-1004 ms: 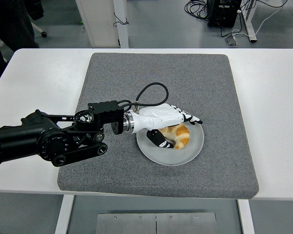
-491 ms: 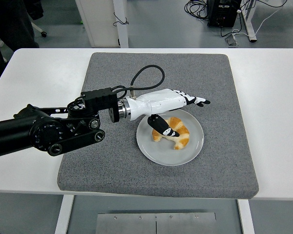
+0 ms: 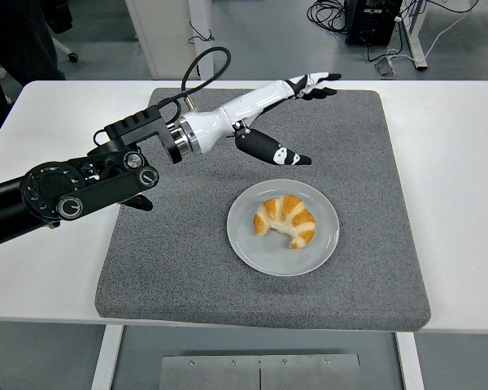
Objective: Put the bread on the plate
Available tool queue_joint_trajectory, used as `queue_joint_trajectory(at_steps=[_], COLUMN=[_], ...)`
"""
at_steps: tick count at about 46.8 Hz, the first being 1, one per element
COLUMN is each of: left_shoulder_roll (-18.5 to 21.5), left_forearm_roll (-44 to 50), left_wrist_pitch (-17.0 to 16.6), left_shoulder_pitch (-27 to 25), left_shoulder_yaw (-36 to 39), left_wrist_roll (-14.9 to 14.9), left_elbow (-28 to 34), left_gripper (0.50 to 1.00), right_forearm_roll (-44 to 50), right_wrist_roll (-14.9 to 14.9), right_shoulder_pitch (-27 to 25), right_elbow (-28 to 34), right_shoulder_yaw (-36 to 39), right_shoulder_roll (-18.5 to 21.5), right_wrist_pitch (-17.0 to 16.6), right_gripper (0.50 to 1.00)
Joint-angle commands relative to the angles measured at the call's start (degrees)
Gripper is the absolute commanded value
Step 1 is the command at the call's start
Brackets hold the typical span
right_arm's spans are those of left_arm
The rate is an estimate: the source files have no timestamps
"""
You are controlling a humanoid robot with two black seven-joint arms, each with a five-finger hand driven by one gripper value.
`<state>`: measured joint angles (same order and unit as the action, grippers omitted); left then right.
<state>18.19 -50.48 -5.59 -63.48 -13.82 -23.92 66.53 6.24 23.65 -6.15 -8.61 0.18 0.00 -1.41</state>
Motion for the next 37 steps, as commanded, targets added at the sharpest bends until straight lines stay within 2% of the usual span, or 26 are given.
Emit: queue_joint_trajectory(at_steps=[1, 7, 14, 23, 37], left_shoulder_roll=[1.1, 3.3, 3.8, 2.2, 0.8], left_forearm_roll=[6.2, 12.2, 17.8, 26.1, 36.0], left_wrist_pitch=[-0.1, -0.2, -0.9, -0.8, -0.2], left_shoulder_pitch=[1.9, 3.0, 5.3, 8.7, 12.0], left_shoulder_yaw=[-2.9, -5.7, -8.3, -13.4, -19.3], left_wrist_roll=[0.7, 0.9, 0.7, 0.1, 0.2], left_elbow=[0.0, -0.1, -1.8, -9.7, -17.0], left_gripper=[0.948, 0.951, 0.951, 0.961, 0.965], right_forearm_roll=[0.0, 0.0, 0.0, 0.0, 0.0], right_wrist_roll=[0.0, 0.0, 0.0, 0.0, 0.0], right_shoulder_pitch=[0.0, 0.0, 0.1, 0.0, 0.0], right_elbow=[0.0, 0.0, 0.0, 0.0, 0.0], right_shoulder_yaw=[0.0, 0.0, 0.0, 0.0, 0.0], right_shoulder_roll=[0.0, 0.0, 0.0, 0.0, 0.0], right_wrist_pitch=[0.0, 0.0, -0.1, 0.0, 0.0], right_gripper=[1.000, 1.000, 1.000, 1.000, 1.000])
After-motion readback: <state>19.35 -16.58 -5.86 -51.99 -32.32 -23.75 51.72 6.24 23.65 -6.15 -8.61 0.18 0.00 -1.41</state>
